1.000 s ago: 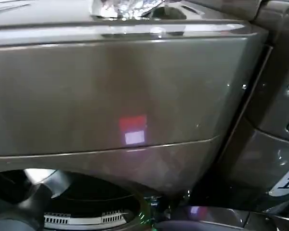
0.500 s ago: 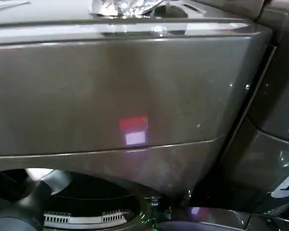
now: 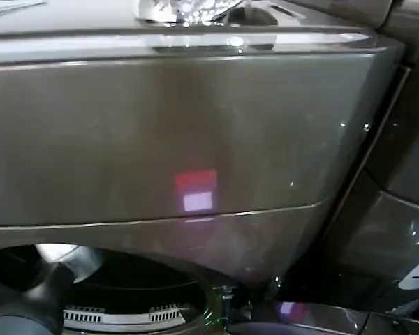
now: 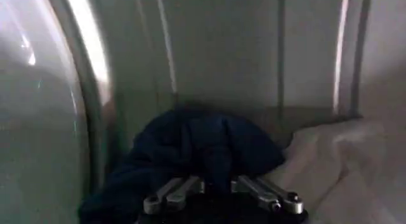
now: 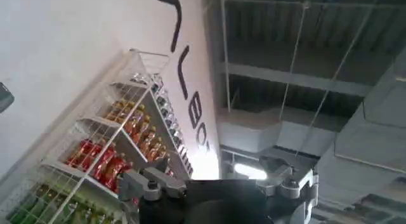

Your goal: Grasp the clothes from the dryer.

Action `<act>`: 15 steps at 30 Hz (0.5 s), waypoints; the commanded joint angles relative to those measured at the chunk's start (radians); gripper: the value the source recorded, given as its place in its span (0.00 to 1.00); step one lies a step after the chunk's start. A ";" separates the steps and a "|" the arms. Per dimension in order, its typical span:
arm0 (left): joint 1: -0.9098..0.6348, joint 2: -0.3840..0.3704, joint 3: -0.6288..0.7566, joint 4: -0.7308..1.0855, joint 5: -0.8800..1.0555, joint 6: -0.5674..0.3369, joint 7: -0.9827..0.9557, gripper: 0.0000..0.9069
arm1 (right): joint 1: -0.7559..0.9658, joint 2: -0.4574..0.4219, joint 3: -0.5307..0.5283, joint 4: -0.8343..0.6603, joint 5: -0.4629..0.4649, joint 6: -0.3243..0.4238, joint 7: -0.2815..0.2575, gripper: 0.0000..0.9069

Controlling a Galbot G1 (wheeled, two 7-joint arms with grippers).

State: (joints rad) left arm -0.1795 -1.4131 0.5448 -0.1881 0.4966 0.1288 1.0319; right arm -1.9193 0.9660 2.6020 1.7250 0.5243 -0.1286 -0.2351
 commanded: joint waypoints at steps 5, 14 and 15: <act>0.089 0.038 -0.356 -0.207 -0.155 0.119 -0.198 0.00 | 0.009 0.003 -0.011 0.007 -0.001 0.000 0.001 1.00; 0.253 0.073 -0.658 -0.391 -0.285 0.156 -0.380 0.00 | 0.009 0.001 -0.011 0.004 -0.005 0.000 0.004 1.00; 0.265 0.079 -0.673 -0.427 -0.308 0.158 -0.397 0.00 | 0.009 0.001 -0.010 0.003 -0.005 0.000 0.004 1.00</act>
State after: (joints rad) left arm -0.0475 -1.3573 0.1622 -0.4171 0.3228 0.2462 0.8140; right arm -1.9100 0.9684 2.5905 1.7300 0.5198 -0.1287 -0.2322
